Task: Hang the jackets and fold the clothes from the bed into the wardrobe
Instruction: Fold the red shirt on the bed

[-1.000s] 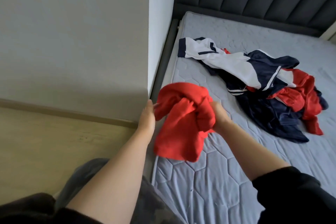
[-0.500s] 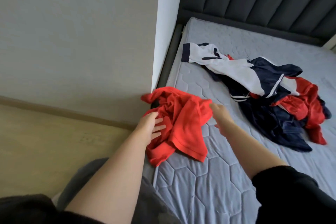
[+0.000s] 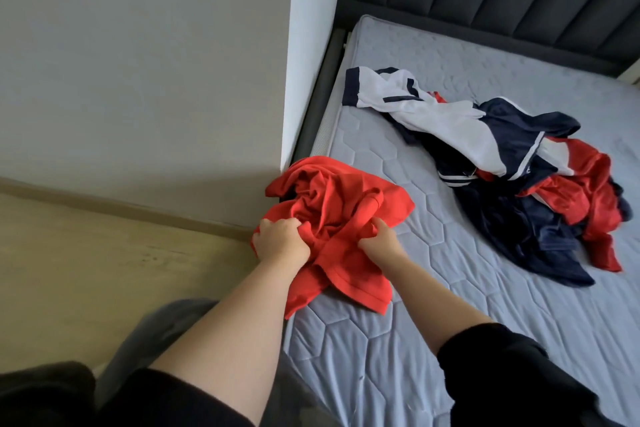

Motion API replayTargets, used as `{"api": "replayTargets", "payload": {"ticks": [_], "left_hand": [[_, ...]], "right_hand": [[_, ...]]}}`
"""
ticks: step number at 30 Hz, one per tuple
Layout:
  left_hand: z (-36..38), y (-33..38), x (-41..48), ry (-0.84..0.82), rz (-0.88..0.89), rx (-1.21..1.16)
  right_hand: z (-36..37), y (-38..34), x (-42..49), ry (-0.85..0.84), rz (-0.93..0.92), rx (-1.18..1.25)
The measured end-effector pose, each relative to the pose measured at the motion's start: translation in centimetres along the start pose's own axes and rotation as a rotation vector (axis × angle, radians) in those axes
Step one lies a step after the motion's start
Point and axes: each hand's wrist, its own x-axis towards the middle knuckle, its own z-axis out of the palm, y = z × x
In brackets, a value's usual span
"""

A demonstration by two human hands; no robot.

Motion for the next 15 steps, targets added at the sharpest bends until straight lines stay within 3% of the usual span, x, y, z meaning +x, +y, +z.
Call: {"api": "replayTargets", "payload": {"ticks": [5, 8, 12, 15], "left_hand": [[-1.2, -0.3, 1.2, 0.019, -0.2, -0.565], [-1.5, 0.1, 1.0, 0.096, -0.233, -0.694], [-1.8, 0.4, 0.8, 0.063, -0.23, -0.794], [-2.3, 0.7, 0.4, -0.161, -0.197, -0.863]], "right_hand": [[-4.4, 2.5, 0.7, 0.33, 0.16, 0.177], [-5.9, 4.2, 0.5, 0.449, 0.228, 0.185], [-5.5, 3.9, -0.3, 0.506, 0.196, 0.107], [-5.3, 2.2, -1.4, 0.699, -0.012, 0.224]]}}
